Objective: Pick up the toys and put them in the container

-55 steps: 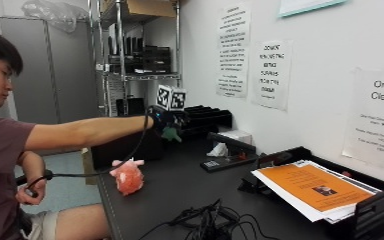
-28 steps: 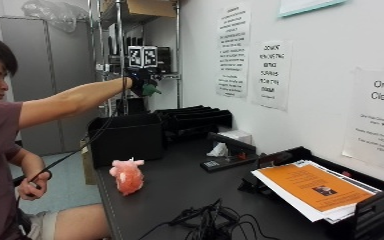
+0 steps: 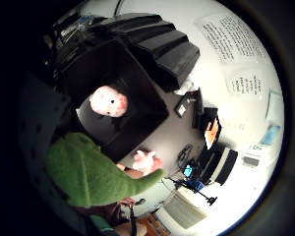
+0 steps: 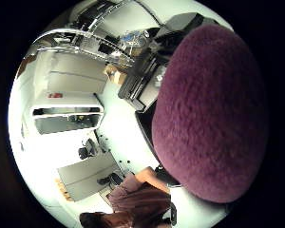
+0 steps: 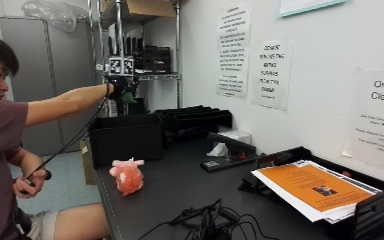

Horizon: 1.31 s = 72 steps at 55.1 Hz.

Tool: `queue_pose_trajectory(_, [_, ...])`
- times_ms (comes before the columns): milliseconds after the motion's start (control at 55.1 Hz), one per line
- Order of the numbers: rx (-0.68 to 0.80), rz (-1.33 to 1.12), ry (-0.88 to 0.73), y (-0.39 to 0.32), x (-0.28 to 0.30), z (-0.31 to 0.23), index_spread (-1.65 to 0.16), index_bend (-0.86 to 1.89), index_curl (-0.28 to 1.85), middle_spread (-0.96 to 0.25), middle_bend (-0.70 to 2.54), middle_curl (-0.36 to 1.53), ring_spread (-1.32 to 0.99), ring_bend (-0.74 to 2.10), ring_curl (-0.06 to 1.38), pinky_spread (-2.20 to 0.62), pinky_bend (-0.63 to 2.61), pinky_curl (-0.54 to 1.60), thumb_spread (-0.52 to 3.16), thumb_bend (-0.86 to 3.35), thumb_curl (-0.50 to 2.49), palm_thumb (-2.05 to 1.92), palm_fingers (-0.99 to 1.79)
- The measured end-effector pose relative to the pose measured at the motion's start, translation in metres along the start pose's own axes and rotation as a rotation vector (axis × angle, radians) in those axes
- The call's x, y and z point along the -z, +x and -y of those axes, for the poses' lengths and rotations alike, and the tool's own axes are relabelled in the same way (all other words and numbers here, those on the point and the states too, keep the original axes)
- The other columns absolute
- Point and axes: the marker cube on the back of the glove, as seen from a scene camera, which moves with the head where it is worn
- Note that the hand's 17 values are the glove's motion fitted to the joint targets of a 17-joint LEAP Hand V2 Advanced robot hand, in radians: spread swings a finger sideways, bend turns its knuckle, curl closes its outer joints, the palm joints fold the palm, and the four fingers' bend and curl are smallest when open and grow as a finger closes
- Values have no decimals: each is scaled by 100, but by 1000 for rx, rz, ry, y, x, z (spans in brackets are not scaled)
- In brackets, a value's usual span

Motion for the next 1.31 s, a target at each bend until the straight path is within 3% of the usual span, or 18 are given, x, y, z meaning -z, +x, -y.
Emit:
queue_pose_trajectory(36, [-12,-43,-36,-1,-2,-2,-36,33,86,-26,102,94,-33,157,77,-36,128,74,82,-5,86,45,39])
queue_pose_trajectory(109, [-73,-57,-95,0,-4,-4,-29,8,79,-25,82,87,-30,149,74,-33,130,73,97,-11,74,21,-8])
queue_pose_trajectory(145, [-81,-61,-107,3,-3,-6,-25,4,71,-17,55,78,-24,127,68,-24,139,72,99,-12,68,11,-51])
queue_pose_trajectory(200, [-81,-69,-88,10,1,-12,-21,3,61,-8,38,70,-16,102,61,-16,139,67,101,-10,63,3,-60])
queue_pose_trajectory(327, [-106,-42,-38,32,14,-28,-14,-1,46,3,18,59,-5,71,48,-4,129,60,104,-6,55,-4,-48])
queue_pose_trajectory(417, [-278,-165,-193,77,24,-73,-13,0,38,7,14,53,-1,61,43,1,122,56,106,-5,50,-4,-41])
queue_pose_trajectory(526, [-321,-115,-131,87,28,-60,-12,1,31,9,13,48,2,55,40,4,115,51,108,-5,45,-5,-36])
queue_pose_trajectory(889, [-470,-84,-159,178,11,-191,-12,2,17,10,14,36,5,47,37,6,104,42,112,-4,35,-4,-29])
queue_pose_trajectory(1052, [-430,-23,-225,192,-39,-232,-12,2,14,9,15,33,4,48,37,6,103,40,113,-4,33,-4,-27])
queue_pose_trajectory(1197, [-385,25,-309,199,-123,-251,-13,1,11,9,15,32,3,47,37,6,102,39,114,-3,32,-2,-29])
queue_pose_trajectory(1306, [-360,69,-463,201,-216,-249,-13,2,10,8,16,31,3,45,36,5,99,38,115,-1,33,2,-30])
